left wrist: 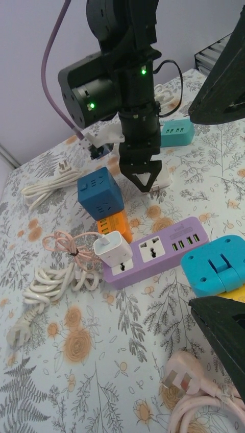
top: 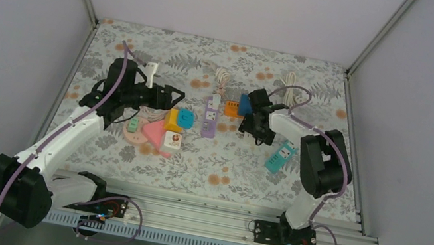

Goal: Insert the plug
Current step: Pick up the plug from the center of the board.

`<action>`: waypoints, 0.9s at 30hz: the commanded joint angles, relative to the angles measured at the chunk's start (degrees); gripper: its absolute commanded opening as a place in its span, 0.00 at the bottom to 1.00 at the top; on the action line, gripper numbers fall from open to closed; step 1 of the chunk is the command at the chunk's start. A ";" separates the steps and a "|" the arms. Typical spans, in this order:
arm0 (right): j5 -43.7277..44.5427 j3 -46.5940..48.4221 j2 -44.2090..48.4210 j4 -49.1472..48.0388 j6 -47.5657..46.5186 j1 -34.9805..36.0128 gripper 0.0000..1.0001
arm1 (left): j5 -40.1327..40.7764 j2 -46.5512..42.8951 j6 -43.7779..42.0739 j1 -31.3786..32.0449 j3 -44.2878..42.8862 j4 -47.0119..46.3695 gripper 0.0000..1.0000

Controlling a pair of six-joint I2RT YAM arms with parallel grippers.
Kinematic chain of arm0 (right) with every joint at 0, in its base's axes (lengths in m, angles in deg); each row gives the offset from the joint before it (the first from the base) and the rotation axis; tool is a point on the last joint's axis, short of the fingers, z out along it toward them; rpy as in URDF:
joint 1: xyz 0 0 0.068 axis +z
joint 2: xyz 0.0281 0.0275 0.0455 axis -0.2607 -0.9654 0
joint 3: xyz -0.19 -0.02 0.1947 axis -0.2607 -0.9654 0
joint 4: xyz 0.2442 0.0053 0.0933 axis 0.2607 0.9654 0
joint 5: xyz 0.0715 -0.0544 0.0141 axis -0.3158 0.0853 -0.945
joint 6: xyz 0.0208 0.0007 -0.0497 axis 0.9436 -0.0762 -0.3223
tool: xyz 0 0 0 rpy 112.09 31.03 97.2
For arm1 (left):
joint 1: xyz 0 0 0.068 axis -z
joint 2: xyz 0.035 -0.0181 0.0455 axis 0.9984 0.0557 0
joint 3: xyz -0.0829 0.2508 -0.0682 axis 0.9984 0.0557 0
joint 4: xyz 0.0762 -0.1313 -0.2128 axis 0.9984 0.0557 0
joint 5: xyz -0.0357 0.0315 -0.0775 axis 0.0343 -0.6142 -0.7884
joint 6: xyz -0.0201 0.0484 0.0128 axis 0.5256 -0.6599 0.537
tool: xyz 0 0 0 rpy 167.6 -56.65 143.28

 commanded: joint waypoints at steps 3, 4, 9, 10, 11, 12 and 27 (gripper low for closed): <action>1.39 0.24 -2.89 -3.22 2.22 1.49 0.76 | -0.91 0.04 0.34 0.36 -0.16 -0.75 0.84; 1.14 0.08 -3.15 -3.20 2.36 1.46 0.73 | -0.90 0.05 0.30 0.52 -0.24 -0.74 0.84; 0.78 -0.39 -1.57 -1.68 3.37 1.76 0.50 | -0.87 0.30 1.06 1.54 -0.45 -0.98 0.85; 0.88 -0.54 -0.76 -1.27 3.81 1.77 0.49 | -0.48 0.45 1.46 1.87 -0.39 -1.14 0.85; 1.13 -0.63 0.17 -0.97 4.02 1.69 0.49 | -0.32 0.72 1.90 2.38 -0.24 -1.72 0.85; 1.11 -0.68 1.15 -0.75 4.35 1.72 0.49 | -0.35 1.22 2.39 3.01 0.01 -2.32 0.84; -24.79 -4.27 23.12 -13.28 17.68 3.15 0.51 | 5.00 14.37 21.17 19.00 1.15 -25.88 0.85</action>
